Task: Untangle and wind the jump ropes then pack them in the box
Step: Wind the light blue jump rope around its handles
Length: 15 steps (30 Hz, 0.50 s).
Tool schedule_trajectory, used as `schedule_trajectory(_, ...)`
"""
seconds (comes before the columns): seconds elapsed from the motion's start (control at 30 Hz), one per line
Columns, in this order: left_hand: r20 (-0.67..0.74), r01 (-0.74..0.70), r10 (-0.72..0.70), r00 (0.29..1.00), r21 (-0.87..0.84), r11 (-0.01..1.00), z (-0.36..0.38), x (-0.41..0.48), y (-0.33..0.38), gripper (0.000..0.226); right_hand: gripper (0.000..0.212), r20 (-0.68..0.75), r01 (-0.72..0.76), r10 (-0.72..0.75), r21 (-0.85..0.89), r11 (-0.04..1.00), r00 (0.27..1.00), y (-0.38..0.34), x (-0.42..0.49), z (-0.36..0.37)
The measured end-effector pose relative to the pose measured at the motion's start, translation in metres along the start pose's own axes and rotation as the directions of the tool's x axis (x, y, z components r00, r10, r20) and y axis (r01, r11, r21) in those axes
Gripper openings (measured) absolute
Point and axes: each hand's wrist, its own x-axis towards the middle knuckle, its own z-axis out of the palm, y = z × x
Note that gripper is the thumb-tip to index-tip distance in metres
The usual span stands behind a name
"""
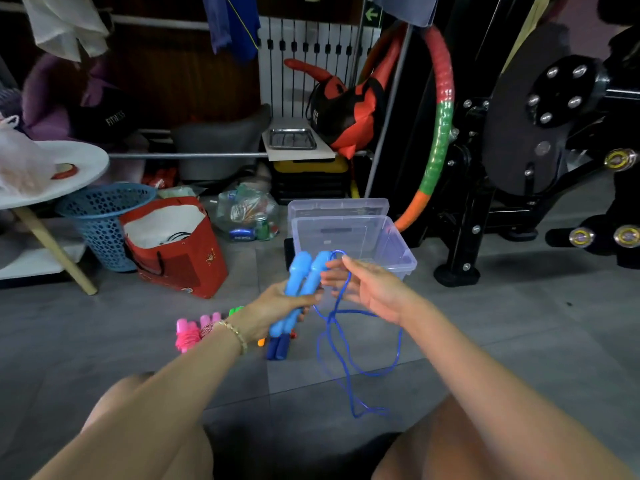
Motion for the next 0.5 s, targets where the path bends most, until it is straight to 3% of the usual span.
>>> schedule_trajectory(0.1, 0.061, -0.007, 0.016, 0.998, -0.143, 0.99, 0.018, -0.001, -0.006, 0.029, 0.027, -0.067, 0.07, -0.061, 0.135, 0.988, 0.996, -0.014, 0.006, 0.008)
schedule_trajectory(0.27, -0.01, -0.082, 0.081, 0.997, -0.168, 0.982, 0.03, -0.002, -0.001, 0.025, 0.026, -0.135, 0.144, -0.107, 0.301, 0.943, 0.985, -0.022, 0.009, 0.017)
schedule_trajectory(0.4, -0.039, -0.135, 0.13, 0.991, -0.264, 0.955, 0.026, 0.005, 0.002, 0.005, 0.031, -0.274, 0.153, -0.114, 0.128, 0.98, 0.955, -0.015, 0.005, 0.01)
schedule_trajectory(0.43, -0.037, -0.134, 0.129, 0.991, -0.314, 0.94, 0.024, 0.007, 0.006, 0.003, 0.038, -0.257, 0.098, -0.073, 0.083, 0.992, 0.964, -0.007, 0.002, 0.009)
schedule_trajectory(0.5, -0.041, -0.117, 0.11, 0.993, -0.402, 0.908, 0.018, 0.012, 0.017, 0.007, 0.055, -0.071, -0.068, 0.069, 0.028, 0.997, 0.995, 0.014, -0.004, 0.011)
